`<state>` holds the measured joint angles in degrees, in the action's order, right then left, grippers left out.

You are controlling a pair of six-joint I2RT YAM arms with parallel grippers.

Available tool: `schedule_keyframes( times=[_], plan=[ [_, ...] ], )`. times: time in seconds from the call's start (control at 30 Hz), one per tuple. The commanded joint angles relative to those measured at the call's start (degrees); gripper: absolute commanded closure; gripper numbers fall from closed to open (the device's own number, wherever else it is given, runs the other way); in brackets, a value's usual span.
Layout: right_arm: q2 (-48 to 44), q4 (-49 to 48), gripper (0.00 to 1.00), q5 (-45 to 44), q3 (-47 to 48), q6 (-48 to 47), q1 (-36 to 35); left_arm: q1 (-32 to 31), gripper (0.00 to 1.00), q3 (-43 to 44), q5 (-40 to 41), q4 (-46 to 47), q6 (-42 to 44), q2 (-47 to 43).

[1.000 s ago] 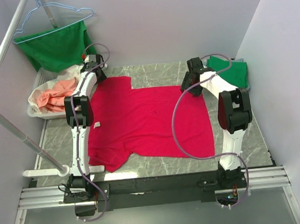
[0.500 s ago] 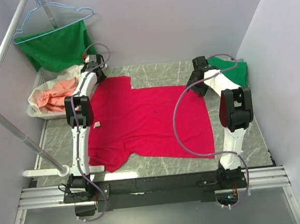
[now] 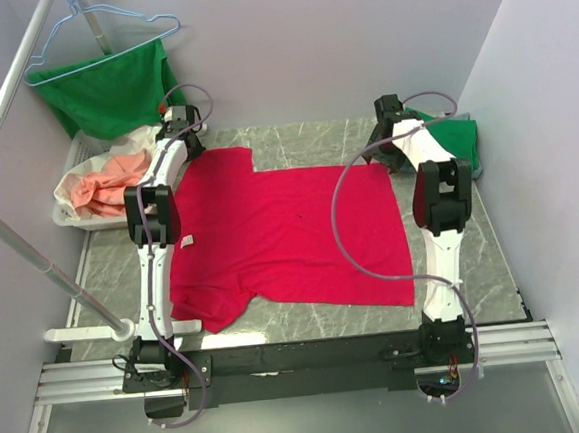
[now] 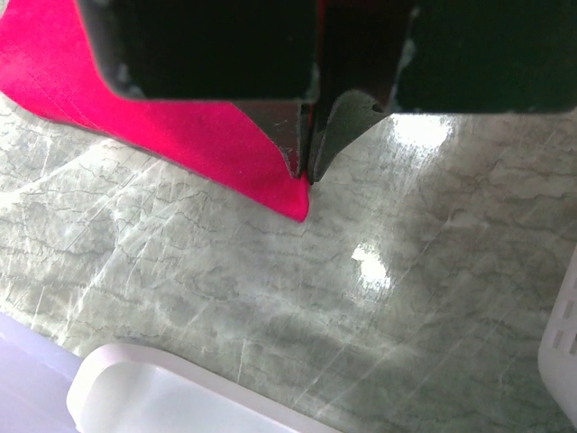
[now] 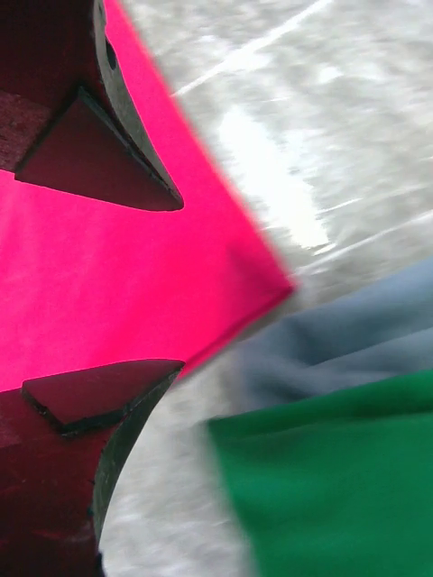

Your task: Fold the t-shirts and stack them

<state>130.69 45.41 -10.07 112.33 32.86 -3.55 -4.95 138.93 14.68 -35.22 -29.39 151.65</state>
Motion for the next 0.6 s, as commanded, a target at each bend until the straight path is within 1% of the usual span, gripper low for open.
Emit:
schedule_keyframes(
  times=[0.0, 0.07, 0.27, 0.37, 0.43, 0.5, 0.57],
  plan=[
    [6.49, 6.35, 0.27, -0.92, 9.64, -1.57, 1.00, 0.12, 0.99, -1.29, 0.70, -0.37, 0.65, -4.88],
    [8.52, 7.32, 0.28, -0.05, 12.38, -1.83, 1.18, 0.12, 0.99, -1.38, 0.62, -0.46, 0.65, -4.97],
    [9.93, 7.68, 0.30, 1.10, 12.38, -2.01, 1.35, 0.12, 0.99, -1.56, 0.18, -0.29, 0.21, -5.49],
    [10.90, 8.12, 0.45, 2.50, 12.73, -2.01, 1.53, 0.12, 0.99, -1.56, 0.35, -0.20, 0.12, -5.84],
    [10.81, 8.38, 0.60, 1.81, 12.65, -1.92, 1.53, 0.12, 0.99, -1.82, 0.53, 0.06, 0.29, -6.10],
    [10.29, 8.12, 0.82, 1.54, 12.30, -1.66, 1.62, 0.12, 0.99, -1.82, 0.62, 0.24, 0.38, -6.55],
    [8.88, 7.59, 0.91, 1.19, 11.51, -1.31, 1.79, 0.12, 0.99, -2.09, 0.35, 1.21, 0.38, -7.16]
  ],
)
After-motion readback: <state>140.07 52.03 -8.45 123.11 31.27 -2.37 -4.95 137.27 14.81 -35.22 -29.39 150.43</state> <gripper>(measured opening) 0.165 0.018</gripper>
